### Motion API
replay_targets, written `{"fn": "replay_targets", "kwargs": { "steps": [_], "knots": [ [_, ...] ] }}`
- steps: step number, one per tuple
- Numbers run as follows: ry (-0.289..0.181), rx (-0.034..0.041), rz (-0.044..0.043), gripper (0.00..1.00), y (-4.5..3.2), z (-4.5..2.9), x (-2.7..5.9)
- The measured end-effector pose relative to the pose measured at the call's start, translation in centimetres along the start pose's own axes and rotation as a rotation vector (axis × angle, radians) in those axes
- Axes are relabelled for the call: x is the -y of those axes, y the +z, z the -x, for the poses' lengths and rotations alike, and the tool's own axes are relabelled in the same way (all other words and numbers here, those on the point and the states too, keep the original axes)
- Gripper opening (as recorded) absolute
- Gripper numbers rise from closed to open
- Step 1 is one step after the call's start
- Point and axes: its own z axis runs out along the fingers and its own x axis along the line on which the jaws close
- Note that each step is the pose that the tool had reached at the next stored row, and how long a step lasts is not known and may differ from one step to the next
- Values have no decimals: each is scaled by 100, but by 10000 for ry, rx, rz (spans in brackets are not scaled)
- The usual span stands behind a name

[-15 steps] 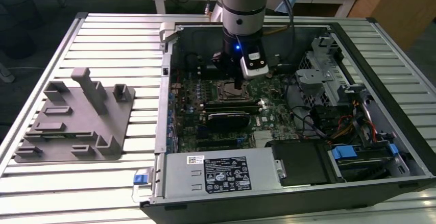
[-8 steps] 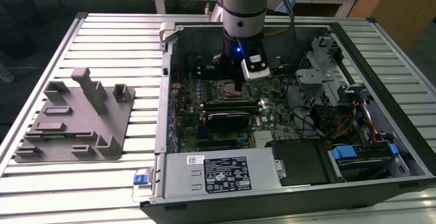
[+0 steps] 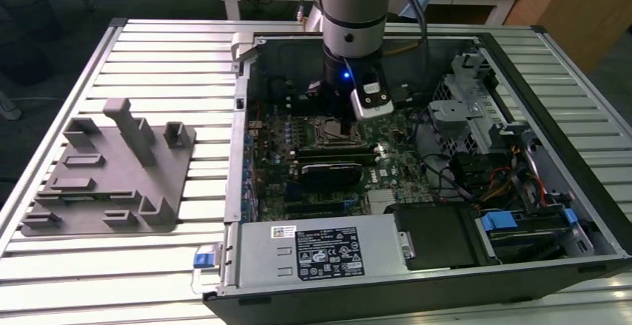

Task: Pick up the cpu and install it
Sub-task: 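Install the second cpu locking lever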

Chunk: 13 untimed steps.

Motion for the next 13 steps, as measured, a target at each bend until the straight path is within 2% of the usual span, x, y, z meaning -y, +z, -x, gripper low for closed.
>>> {"fn": "replay_targets", "kwargs": {
  "steps": [7,9,13],
  "knots": [
    [-68,-7,3,11,-1,-1,18],
    [-81,-101,-23,11,3,-1,18],
    [-164,-413,-116,11,11,-2,19]
  ]
}}
